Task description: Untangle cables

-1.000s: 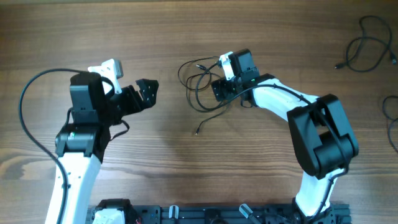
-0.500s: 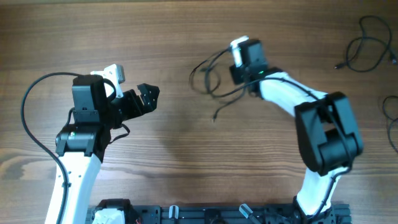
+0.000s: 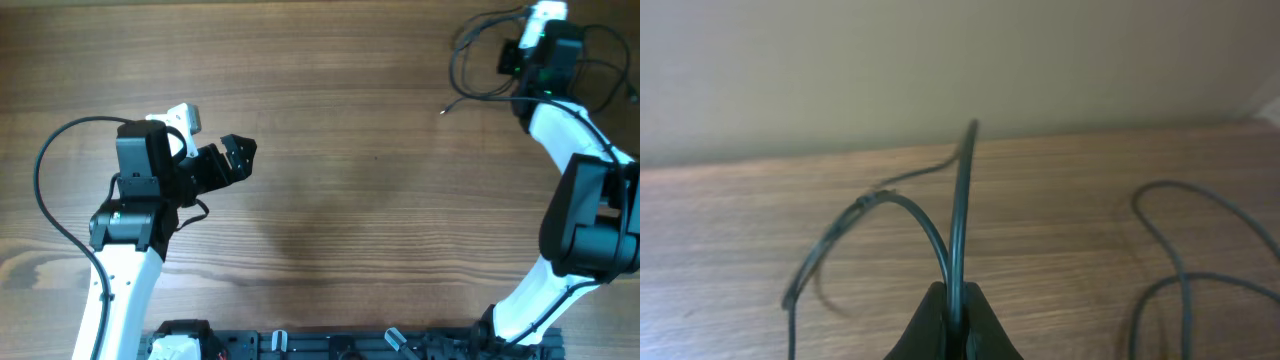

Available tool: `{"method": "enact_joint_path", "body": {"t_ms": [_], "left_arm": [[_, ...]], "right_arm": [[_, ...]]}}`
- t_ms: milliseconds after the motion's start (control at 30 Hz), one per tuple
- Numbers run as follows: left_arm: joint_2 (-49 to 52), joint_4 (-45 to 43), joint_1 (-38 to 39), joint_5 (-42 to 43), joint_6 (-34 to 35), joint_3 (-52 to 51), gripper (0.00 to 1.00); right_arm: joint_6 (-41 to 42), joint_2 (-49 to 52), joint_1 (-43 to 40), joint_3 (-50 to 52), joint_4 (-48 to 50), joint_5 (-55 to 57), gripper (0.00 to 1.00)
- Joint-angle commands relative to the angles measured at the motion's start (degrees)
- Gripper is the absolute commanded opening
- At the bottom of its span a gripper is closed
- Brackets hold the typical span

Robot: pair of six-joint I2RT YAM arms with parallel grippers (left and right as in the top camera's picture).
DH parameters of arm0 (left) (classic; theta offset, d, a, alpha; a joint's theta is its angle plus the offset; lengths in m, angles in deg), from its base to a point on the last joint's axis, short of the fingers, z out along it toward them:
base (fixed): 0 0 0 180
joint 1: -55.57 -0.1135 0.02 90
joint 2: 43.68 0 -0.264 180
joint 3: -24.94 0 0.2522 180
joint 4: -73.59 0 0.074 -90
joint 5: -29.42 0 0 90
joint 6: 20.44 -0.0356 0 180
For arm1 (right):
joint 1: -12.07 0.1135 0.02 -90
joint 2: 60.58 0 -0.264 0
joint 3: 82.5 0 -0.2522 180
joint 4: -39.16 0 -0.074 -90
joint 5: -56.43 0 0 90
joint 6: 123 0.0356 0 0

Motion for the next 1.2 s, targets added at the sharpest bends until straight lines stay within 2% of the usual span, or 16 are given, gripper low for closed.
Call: {"method": "enact_joint_path", "body": {"t_ms": [0,333,367,400,467,500,633,733,867,1067,1167], "left_arm": [[0.2,-0.13,-0.39,-0.15,-0.31,0.26,1.0],[0.2,-0.13,-0.39,-0.15,-0.31,0.26,1.0],[0.2,-0.13,-0.39,-0.15,-0.31,0.26,1.0],[0.2,-0.13,-0.39,-0.17,-0.31,0.26,1.0],[0.2,-0.13,-0.39,-0.15,-0.31,0.26,1.0],[0.2,-0.13,-0.39,-0.17,-0.31,0.26,1.0],[0.2,-0.13,-0.39,-0.15,-0.31,0.26,1.0],[0.2,-0.13,-0.39,-0.17,-0.31,0.26,1.0],[0.2,-0.13,-0.39,-0.15,-0.31,0.26,1.0],[0.2,-0.13,-0.39,-0.15,-0.31,0.26,1.0],[0.2,-0.13,-0.39,-0.17,-0.31,0.26,1.0]], "right_arm": [[2.49,5.53,-0.81,-0.55,1.92,-5.2,0.04],[4.33,14.08,-0.74,-0.57,10.16,-5.2,0.05],[4.35,14.05,-0.74,-0.57,10.19,-5.2,0.11],[4.59,14.03,-0.74,-0.61,10.21,-5.2,0.31],[5.81,13.14,-0.74,-1.14,8.98,-5.22,0.82],[6.14,12.0,-0.74,-1.44,7.48,-5.2,1.0],[6.47,4.09,-0.74,-1.7,1.42,-4.28,1.0],[7.1,-7.04,-0.76,-1.68,-9.64,1.42,1.0],[8.13,-21.55,-0.74,-1.68,-22.1,1.62,1.0],[11.98,-40.98,-0.74,1.57,-39.15,-7.13,1.0],[14.58,-50.42,-0.74,7.06,-42.27,-8.0,1.0]]}}
